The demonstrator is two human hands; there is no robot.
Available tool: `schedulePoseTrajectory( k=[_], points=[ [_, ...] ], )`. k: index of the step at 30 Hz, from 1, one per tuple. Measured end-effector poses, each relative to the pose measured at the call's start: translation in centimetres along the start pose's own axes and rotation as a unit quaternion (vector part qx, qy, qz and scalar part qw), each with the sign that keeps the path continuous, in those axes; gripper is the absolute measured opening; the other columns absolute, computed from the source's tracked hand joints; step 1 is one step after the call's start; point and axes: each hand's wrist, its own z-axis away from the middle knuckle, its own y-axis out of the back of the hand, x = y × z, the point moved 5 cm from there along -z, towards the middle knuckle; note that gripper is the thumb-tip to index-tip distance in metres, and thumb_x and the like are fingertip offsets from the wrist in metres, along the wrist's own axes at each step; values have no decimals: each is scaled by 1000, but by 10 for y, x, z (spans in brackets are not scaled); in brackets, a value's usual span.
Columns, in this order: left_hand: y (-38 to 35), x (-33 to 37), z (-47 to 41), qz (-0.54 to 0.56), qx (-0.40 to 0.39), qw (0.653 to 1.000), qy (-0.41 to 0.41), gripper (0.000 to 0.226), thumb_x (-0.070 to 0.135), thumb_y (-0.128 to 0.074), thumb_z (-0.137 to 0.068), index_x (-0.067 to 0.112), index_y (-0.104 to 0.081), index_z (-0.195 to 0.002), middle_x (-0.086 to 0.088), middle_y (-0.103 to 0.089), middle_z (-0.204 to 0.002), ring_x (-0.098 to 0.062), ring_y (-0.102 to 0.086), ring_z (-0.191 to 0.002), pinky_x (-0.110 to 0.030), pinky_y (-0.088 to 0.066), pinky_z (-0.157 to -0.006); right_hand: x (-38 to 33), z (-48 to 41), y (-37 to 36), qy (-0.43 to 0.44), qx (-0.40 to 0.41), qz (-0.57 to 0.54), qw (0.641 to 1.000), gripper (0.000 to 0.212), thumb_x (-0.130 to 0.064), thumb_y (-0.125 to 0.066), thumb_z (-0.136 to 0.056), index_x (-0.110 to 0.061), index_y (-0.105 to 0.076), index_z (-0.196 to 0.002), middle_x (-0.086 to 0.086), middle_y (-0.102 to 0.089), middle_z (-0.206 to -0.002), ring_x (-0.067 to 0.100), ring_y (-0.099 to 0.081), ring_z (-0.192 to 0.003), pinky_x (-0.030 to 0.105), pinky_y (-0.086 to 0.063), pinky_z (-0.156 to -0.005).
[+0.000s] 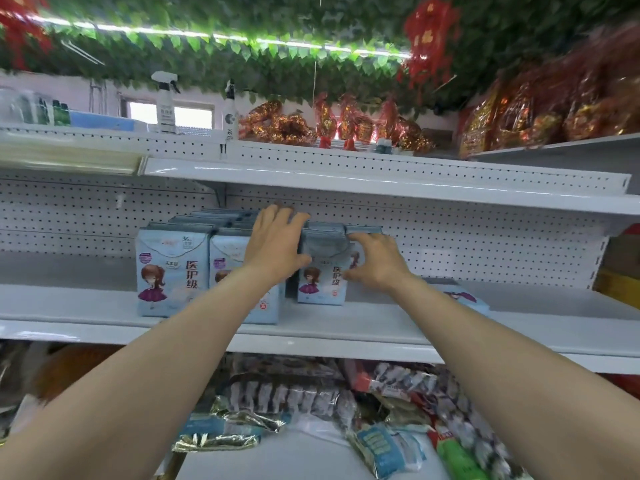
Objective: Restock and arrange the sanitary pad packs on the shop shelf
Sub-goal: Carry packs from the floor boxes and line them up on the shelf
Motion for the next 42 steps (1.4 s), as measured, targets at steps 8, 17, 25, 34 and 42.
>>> schedulePoseTrajectory(
  k=[8,17,25,34,42],
  points=[
    [-34,96,-24,23,-17,999,-34,77,45,-73,-85,24,-37,-149,-6,-37,-153,-29,-25,-141,-41,-21,-117,96,13,56,-52,10,25,998,85,-38,-81,-80,-22,-40,-153,13,-42,-151,30,-25,-144,42,-34,-114],
    [-108,184,-42,69,-134,989,0,68,64,-50,-93,18,-46,-143,-10,-46,-148,-33,-29,-140,-42,-29,-113,210,24,78,-141,3,6,990,71,-45,-74,-86,-13,-51,-145,11,-54,-143,30,-32,-141,39,-36,-110],
    [-164,210,-35,111,-294,943,105,79,74,-23,-95,10,-68,-108,-15,-49,-147,-35,-31,-143,-47,-36,-112,265,24,47,-212,-86,-140,963,70,-47,-67,-94,-6,-47,-147,7,-49,-150,27,-48,-135,35,-42,-107],
    [-166,217,-32,275,-294,901,162,57,62,-49,-96,20,-65,-131,-3,-62,-126,-22,-57,-115,-27,-43,-90,267,20,35,-226,-95,-377,893,86,-36,-80,-85,-14,-30,-152,17,-60,-133,26,-72,-98,35,-63,-68],
    [-163,219,-28,447,-185,861,157,32,30,-70,-92,33,-68,-124,8,-75,-110,-13,-69,-106,-38,-52,-100,265,20,50,-167,-115,-444,873,29,-34,-79,-87,-22,-63,-107,9,-75,-107,30,-74,-98,44,-63,-78]
  ],
)
